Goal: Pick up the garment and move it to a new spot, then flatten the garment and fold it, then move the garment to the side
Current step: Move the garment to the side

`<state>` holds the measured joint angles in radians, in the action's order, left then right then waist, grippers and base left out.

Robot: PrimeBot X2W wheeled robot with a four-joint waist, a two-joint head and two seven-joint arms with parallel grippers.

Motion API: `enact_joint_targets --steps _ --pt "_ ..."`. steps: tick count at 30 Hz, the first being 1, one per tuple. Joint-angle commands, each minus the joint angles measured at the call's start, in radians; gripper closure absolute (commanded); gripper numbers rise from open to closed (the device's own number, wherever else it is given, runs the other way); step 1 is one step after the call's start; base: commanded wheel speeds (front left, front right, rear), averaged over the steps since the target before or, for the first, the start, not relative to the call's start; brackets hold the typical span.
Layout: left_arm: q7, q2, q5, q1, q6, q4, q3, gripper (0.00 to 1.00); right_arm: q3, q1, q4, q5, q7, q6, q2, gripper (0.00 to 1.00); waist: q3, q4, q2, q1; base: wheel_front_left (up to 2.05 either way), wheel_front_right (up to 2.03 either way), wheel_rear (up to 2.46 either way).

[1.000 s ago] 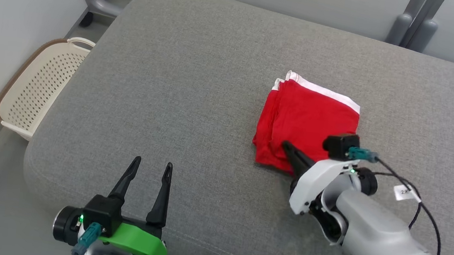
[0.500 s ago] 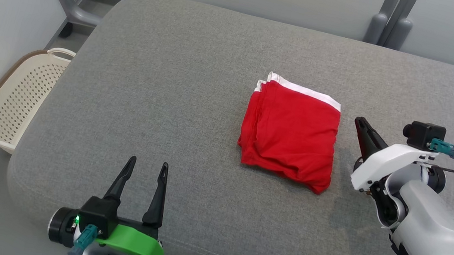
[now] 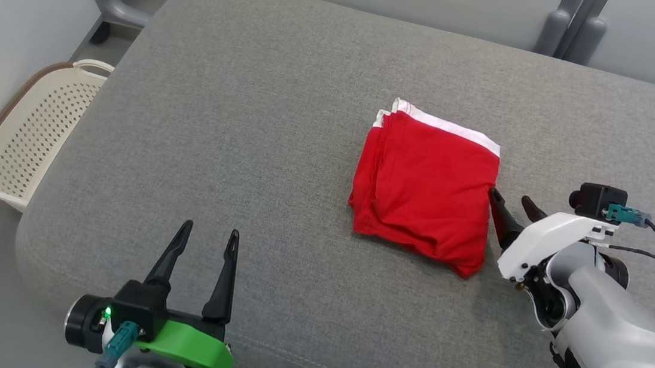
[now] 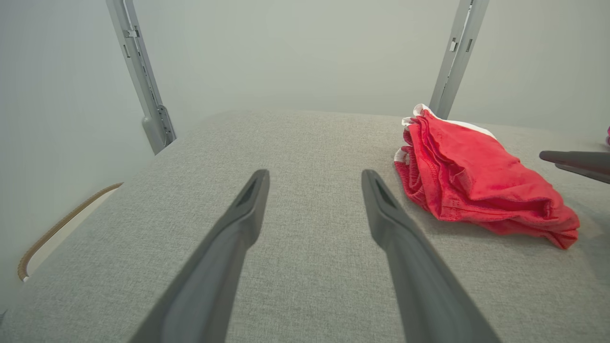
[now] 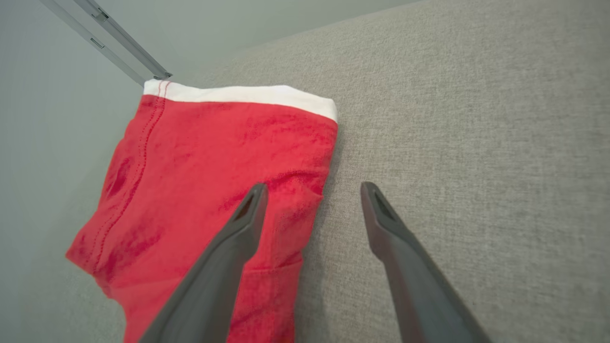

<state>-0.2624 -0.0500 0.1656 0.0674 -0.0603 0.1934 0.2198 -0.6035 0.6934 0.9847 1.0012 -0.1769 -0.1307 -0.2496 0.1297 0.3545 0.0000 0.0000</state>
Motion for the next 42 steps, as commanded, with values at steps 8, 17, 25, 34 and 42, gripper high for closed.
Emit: enact_joint_targets --steps 8,17,25,34,42 --pt "-0.002 -0.001 -0.014 0.006 0.018 -0.007 -0.031 0.00 -0.017 0.017 0.040 0.091 0.074 0.000 0.006 0.00 0.010 0.033 0.0000 0.0000 0.00 0.00 0.00" --pt "-0.002 -0.001 -0.025 -0.006 0.032 -0.012 -0.085 0.00 -0.022 0.017 0.039 0.188 0.128 0.000 0.017 0.00 0.015 0.052 0.0000 0.0000 0.00 0.00 0.00" --pt "-0.002 -0.001 -0.023 -0.009 0.026 -0.015 -0.113 0.00 -0.061 0.016 0.024 0.215 0.148 0.000 0.013 1.00 0.024 0.057 0.0000 0.0000 0.00 0.00 0.00" --pt "-0.002 -0.001 -0.020 -0.010 0.032 -0.011 -0.116 0.00 -0.114 0.039 -0.011 0.204 0.071 0.000 -0.014 1.00 0.016 0.033 0.0000 0.0000 0.00 0.00 0.00" --pt "-0.002 -0.001 -0.030 -0.023 0.025 -0.015 -0.130 0.00 -0.178 0.068 -0.041 0.181 0.032 0.000 -0.056 1.00 -0.001 -0.028 0.0000 0.0000 0.00 0.00 0.00"
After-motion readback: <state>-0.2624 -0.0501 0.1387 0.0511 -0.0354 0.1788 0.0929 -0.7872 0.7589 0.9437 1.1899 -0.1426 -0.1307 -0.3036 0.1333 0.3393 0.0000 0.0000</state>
